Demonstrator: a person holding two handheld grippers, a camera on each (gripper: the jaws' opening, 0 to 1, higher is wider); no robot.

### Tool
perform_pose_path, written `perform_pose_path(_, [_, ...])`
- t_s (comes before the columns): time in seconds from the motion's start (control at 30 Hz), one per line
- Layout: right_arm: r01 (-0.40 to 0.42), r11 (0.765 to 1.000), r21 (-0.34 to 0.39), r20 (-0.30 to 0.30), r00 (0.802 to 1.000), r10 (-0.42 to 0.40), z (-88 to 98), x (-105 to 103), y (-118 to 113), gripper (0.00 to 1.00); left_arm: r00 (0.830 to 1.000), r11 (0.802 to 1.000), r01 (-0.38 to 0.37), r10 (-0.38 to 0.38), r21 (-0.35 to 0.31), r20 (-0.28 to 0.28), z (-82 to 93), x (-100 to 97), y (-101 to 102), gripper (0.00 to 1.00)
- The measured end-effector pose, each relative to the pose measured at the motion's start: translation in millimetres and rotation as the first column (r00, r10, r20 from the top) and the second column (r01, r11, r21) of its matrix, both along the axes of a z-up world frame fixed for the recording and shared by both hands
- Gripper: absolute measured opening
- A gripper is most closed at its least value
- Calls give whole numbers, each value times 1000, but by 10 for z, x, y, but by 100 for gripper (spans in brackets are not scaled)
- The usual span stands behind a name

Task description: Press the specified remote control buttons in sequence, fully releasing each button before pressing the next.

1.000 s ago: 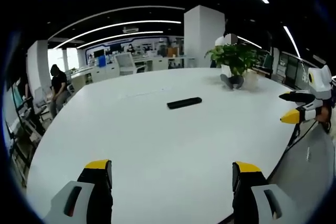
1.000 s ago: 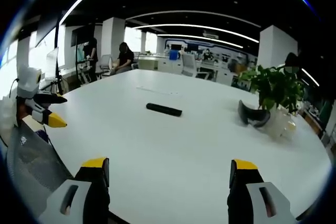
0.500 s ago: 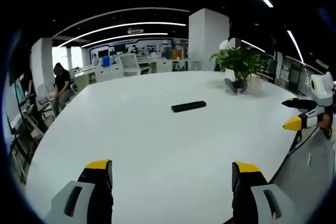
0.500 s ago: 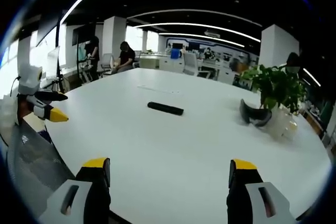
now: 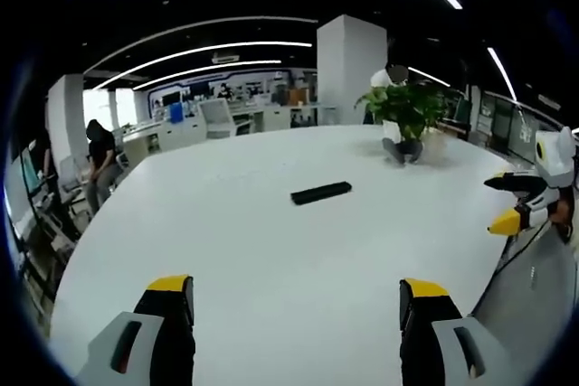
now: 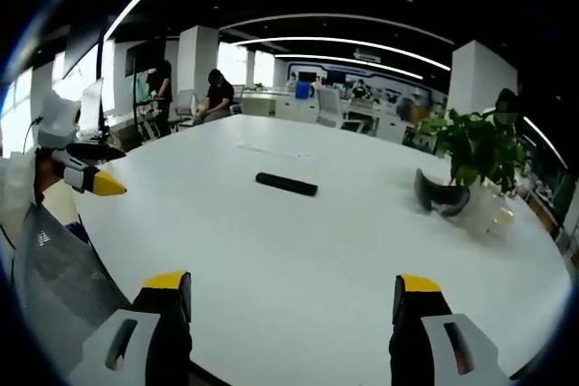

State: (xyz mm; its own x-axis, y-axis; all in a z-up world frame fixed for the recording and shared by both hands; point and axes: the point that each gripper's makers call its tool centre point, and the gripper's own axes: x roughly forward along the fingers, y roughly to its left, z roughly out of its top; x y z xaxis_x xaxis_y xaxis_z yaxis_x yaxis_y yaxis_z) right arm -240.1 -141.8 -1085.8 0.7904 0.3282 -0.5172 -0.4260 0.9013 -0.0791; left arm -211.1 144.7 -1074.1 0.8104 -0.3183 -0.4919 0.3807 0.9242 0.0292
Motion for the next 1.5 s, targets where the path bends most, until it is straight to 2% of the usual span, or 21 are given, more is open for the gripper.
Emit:
perform_pose_path(0.23, [2, 1000, 2, -6, 1000, -2, -10, 1, -7, 91, 999, 999, 45, -46, 20, 15, 108, 219, -91, 98])
perform_pose_path(0.33, [3, 1000, 2, -10, 1000, -3, -14, 1, -9, 90, 998, 998, 59, -59, 11, 5, 70, 305, -124, 98])
perform_pose_path(0.47, [7, 1000, 3, -16, 1000, -7, -24, 1, -18, 90, 995, 993, 99, -99, 63, 1, 29, 397, -190, 98])
perform_pose_path(0.73, [8, 1000, 8, -23, 1000, -8, -34, -1, -23, 89, 987, 984, 160, -159, 83, -16, -23, 635, -383, 97])
perform_pose_path(1.03, [-2, 1000, 16, -30, 1000, 3, -39, -9, -1, 89, 973, 966, 233, -232, 109, -24, -16, 946, -605, 95])
perform_pose_path(1.5, [-13, 1000, 4, -51, 999, 13, -83, -19, 15, 89, 937, 925, 350, -348, 148, -42, -59, 1327, -908, 88])
